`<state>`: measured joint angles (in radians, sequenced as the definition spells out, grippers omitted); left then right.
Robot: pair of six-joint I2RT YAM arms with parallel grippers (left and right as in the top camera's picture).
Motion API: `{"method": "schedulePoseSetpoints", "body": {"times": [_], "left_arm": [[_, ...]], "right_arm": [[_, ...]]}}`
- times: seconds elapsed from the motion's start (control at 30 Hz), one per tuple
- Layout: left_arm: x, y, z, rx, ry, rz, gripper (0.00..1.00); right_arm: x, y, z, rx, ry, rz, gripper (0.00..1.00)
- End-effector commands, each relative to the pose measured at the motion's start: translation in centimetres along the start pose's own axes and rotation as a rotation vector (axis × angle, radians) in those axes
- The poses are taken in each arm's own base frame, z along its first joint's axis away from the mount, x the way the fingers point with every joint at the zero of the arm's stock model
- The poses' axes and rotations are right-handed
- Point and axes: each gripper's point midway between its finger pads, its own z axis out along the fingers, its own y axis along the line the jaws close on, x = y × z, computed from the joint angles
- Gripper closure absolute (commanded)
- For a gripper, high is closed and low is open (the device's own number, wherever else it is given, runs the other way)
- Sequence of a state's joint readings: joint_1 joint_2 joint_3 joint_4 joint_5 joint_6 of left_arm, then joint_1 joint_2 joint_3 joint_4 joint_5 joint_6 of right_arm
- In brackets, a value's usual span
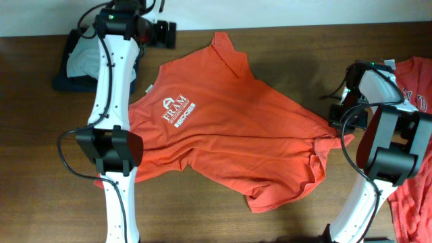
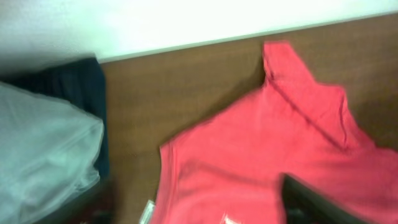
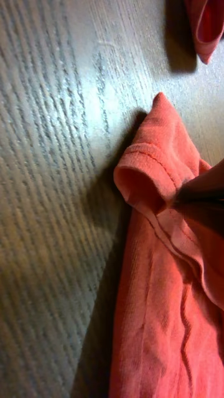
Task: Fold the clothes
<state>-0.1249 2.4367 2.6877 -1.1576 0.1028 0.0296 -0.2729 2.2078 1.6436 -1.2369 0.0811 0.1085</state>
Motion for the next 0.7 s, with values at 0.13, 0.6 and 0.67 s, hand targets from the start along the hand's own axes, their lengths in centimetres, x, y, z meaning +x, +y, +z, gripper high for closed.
{"method": "schedulePoseSetpoints", "body": {"times": [0.13, 0.6, 0.67], "left_arm": [[5.4, -6.0, 3.0, 0.128, 0.185, 0.033, 1.0], [12.9, -7.1, 13.3, 0.049, 0.219, 0.185, 0.01], [14.4, -7.0, 14.6, 0.055, 0.236, 0.238, 0.01]], "right_arm": [[-0.6, 0.5, -0.5, -0.015, -0.025, 0.0, 0.94], [-0.8, 1.0, -0.5, -0.046, -0.03, 0.0, 0.91], [-0.8, 1.0, -0.5, -0.046, -0.03, 0.0, 0.89]]}}
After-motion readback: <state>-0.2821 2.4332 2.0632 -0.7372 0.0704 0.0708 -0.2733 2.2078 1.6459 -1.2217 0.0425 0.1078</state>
